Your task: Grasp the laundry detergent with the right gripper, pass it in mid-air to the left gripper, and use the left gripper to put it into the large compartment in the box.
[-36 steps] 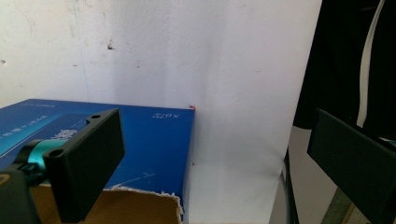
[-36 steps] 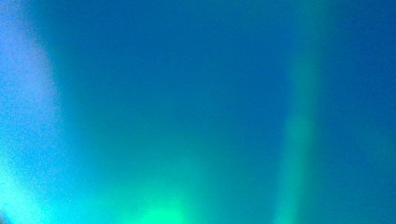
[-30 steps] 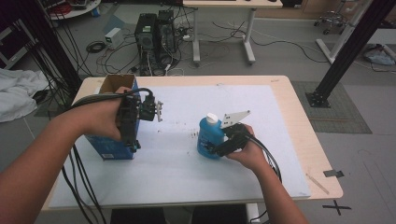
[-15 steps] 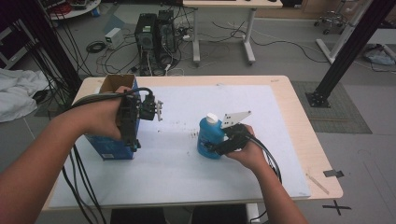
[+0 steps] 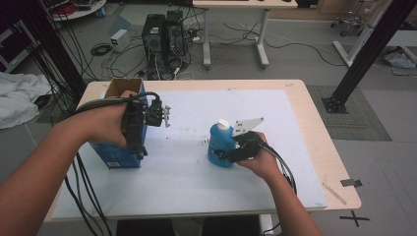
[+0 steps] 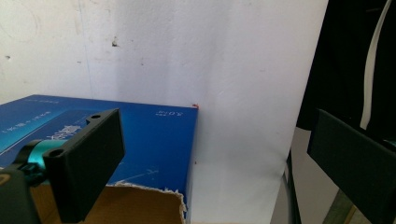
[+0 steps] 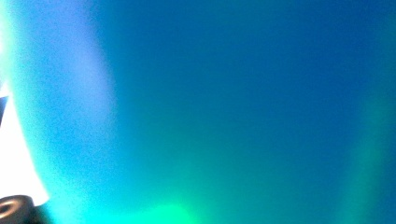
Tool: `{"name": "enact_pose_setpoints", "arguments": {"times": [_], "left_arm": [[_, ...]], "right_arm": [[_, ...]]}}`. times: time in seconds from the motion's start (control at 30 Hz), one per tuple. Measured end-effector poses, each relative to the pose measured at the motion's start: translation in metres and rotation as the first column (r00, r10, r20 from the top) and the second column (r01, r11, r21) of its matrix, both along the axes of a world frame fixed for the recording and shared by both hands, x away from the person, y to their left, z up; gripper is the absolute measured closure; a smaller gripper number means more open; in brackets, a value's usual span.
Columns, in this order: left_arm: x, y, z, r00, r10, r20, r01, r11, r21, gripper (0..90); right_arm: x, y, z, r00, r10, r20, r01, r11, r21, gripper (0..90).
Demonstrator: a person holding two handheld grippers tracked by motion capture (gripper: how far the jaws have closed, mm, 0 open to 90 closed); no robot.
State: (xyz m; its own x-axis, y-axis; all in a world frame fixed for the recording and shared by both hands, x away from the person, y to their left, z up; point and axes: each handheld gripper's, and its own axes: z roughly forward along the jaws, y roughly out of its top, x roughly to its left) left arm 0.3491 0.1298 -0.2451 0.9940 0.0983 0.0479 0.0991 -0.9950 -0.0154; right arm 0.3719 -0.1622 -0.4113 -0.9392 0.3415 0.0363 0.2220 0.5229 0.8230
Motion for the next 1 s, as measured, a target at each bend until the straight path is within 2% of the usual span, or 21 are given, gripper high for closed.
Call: {"name": "enact_pose_setpoints", "arguments": {"times": [0.37,0.63,1.0], "left_arm": [[0.001,-0.001,-0.001,1.0000,0.004,0.001,-0.004,1.0000,0.004,4.0],[0.000,-0.002,0.001,1.0000,0.000,0.004,0.000,1.0000,0.005,4.0],[-0.001,-0.010,0.005,0.9998,-0.018,0.011,0.018,0.9998,0.005,4.0]], "right_arm": [[-0.001,-0.001,0.000,0.9997,-0.002,0.022,0.002,1.000,0.005,45.5],[-0.001,-0.002,0.000,0.9999,-0.009,0.012,0.008,1.000,0.015,46.2],[-0.015,0.007,0.018,0.9974,0.060,0.041,-0.060,0.998,0.017,46.3]]}}
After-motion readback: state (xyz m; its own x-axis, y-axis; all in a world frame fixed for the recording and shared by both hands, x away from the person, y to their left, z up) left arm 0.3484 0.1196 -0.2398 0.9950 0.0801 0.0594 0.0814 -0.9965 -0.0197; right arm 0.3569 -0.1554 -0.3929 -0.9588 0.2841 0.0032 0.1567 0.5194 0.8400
